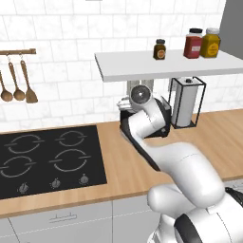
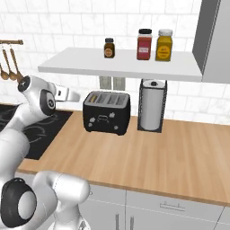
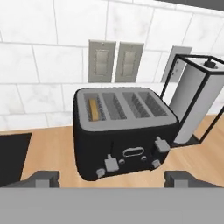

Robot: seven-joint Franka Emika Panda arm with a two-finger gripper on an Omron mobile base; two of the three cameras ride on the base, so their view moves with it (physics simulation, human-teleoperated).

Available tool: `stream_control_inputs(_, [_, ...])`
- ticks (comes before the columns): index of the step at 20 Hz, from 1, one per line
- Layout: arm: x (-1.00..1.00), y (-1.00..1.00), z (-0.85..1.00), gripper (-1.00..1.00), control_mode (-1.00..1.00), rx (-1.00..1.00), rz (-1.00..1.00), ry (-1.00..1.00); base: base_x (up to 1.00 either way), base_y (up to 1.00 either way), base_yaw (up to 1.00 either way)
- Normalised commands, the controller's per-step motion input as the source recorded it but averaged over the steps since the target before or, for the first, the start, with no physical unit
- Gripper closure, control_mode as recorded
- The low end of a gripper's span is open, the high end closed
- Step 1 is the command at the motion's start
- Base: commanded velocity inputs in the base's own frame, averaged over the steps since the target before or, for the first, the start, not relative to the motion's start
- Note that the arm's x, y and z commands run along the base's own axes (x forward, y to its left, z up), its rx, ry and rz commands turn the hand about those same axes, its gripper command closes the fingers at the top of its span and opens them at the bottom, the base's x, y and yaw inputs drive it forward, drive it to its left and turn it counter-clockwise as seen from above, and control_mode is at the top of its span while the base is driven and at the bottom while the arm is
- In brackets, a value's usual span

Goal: Start the toaster. Once the lever pops up, take the bread to the plate on the dining counter.

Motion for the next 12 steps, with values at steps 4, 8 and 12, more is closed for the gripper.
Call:
stream_control_inputs(4, [0.07,0.00,-0.03,-1.00,-1.00,-0.01,-0.14,0.02,0.00,0.00,0.00])
stream_control_inputs(8, [0.25,-0.05,-0.06,-1.00,-1.00,0.00,-0.02,0.08,0.00,0.00,0.00])
stream_control_inputs(12, [0.22,-0.12,-0.11,-1.00,-1.00,0.00,0.00,0.07,0.00,0.00,0.00])
